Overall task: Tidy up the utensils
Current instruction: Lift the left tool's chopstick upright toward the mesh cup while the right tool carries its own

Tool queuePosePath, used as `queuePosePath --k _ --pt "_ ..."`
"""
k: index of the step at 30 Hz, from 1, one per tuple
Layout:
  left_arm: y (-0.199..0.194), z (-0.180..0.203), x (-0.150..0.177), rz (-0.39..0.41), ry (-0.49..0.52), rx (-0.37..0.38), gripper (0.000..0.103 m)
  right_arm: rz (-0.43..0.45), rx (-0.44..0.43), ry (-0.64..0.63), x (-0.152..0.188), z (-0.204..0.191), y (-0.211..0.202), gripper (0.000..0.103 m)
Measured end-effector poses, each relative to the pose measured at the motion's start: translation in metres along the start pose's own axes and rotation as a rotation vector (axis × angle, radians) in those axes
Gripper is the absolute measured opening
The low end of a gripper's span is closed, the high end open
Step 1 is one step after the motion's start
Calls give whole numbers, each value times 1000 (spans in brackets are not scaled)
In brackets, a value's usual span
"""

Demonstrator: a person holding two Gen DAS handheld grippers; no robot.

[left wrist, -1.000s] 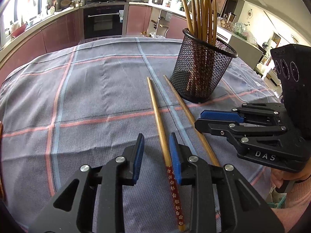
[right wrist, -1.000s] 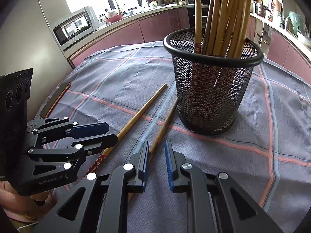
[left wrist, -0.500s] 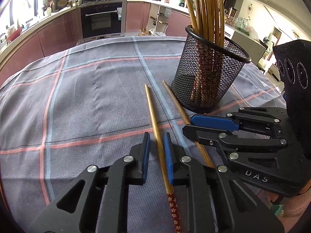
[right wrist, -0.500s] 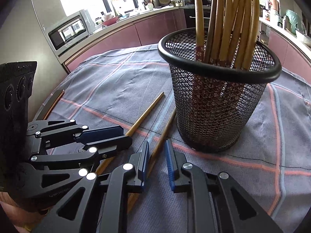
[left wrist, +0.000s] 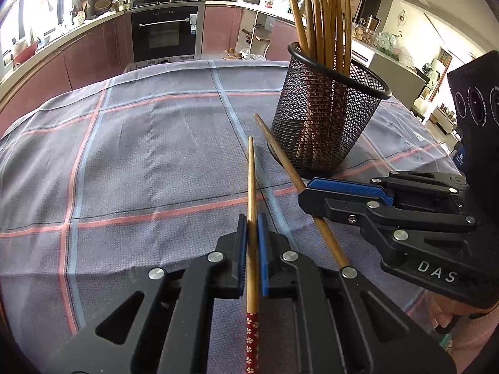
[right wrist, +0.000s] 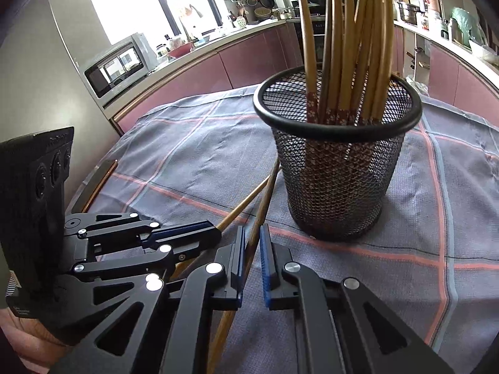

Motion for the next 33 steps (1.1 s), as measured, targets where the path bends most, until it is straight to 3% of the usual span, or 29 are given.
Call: queuePosePath --k 8,17,33 --pt "-2 4 8 -21 23 1 7 -33 3 -54 6 -10 7 6" --pt "0 7 8 -37 51 3 10 -66 30 -60 14 -7 15 12" --pt "-2 8 5 -22 45 -19 7 -24 -9 -14 9 -2 5 6"
Point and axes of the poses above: each gripper's, at about its wrist camera, not at the fingertips, and y roughly the way its jaws point, z to its right, x to its underside, the point moved 8 cm from there along y, roughly the way its jaws point, and after that the axes turned 12 degrees about x, right-handed, at the moved point
